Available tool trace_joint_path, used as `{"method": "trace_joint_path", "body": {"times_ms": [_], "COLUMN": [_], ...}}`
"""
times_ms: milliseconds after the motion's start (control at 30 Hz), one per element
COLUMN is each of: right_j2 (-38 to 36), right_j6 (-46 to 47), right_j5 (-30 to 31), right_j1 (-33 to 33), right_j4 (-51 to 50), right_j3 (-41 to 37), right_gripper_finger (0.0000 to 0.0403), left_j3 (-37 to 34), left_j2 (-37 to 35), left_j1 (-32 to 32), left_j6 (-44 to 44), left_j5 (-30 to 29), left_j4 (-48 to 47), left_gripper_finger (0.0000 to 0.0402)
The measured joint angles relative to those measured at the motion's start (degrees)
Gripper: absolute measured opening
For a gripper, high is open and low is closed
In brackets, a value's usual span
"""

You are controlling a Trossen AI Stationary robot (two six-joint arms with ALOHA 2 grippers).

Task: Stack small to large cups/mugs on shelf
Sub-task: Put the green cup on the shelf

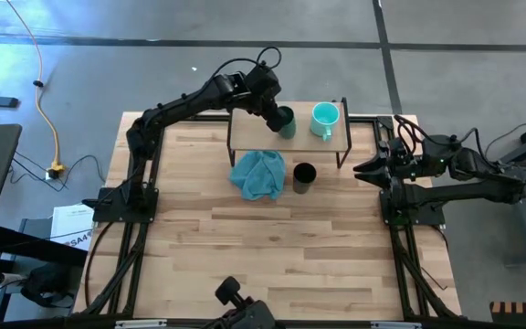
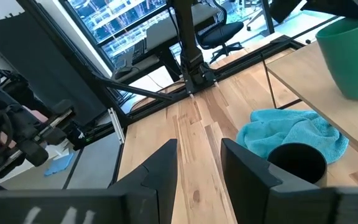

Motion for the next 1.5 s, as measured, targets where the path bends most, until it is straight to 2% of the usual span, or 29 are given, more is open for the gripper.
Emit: {"method": "trace_joint_path", "body": {"times_ms": [533, 1500], "right_j2": [0.0, 0.0], "right_j6": [-0.1, 0.0], "right_j5": [0.0, 0.7], "right_j1": [0.0, 0.0], "right_j4": [-1.2, -1.2], "right_j3": [0.0, 0.0], "right_gripper_finger": [0.0112, 0.0112], "left_j3": [3.0, 3.4], "left_j2": [0.4, 0.4], "left_j1": [0.5, 0.4], "left_j6": [0.4, 1.5], "left_j5": [-3.4, -2.1], "left_j4": [-1.9, -4.3], "left_gripper_finger": [0.0000, 0.0000]}}
